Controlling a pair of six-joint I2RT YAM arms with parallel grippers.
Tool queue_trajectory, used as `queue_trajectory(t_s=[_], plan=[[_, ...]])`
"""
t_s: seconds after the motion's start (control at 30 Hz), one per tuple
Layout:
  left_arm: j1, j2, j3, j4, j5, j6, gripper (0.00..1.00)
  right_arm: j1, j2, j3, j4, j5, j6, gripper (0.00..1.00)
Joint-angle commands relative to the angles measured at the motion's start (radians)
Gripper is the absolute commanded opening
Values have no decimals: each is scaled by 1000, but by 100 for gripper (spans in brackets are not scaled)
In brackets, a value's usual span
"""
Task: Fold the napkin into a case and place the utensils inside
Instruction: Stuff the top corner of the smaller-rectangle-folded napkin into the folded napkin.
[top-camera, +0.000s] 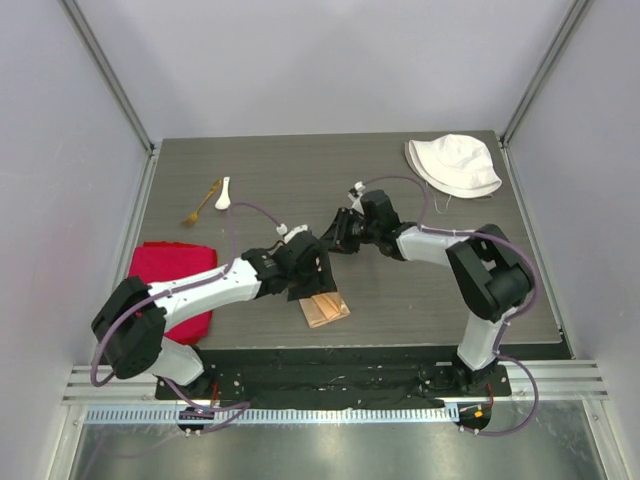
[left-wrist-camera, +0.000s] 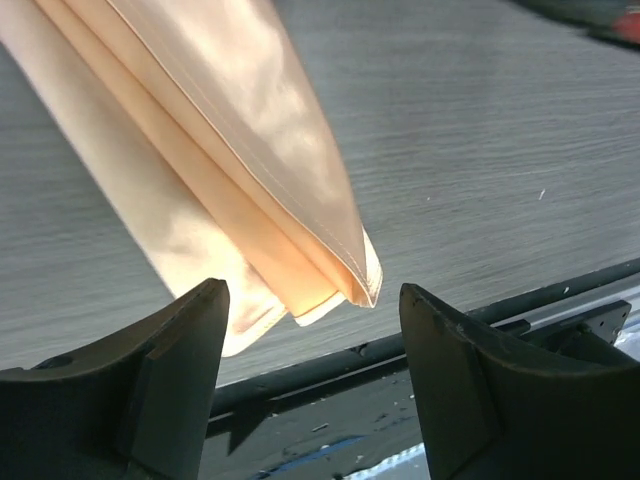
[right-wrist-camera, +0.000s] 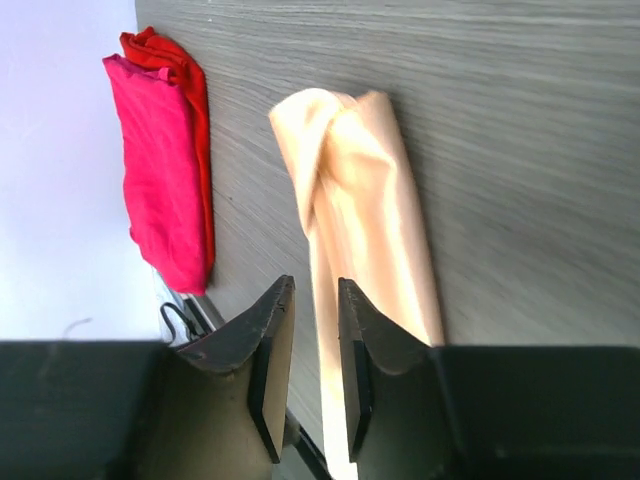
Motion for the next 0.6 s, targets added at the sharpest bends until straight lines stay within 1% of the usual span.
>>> queue_trajectory(t_s=[0.0,0.1,0.23,0.33,0.37,0.4,0.57], plan=[[-47,67,28,40,16,-196,78,-38,-134,-107,-73,29,-90,31],[-66,110,38,23,-1,-270,82,-54,-232,-173,-143,65,-165,32],[-73,118,16,16,-44,-331,82,-64,-366,-284,-174,85,-208,33],[-73,109,2,46,-64,-341,79,-64,-412,-333,-192,92,-225,33],[-73,114,3,51,-68,-339,76,-64,-430,-345,-192,92,-228,33],[-73,121,8,53,-65,-339,75,-63,-440,-353,-194,94,-233,33],[-73,170,31,23,-42,-356,73,-64,-475,-390,-209,97,-239,33]])
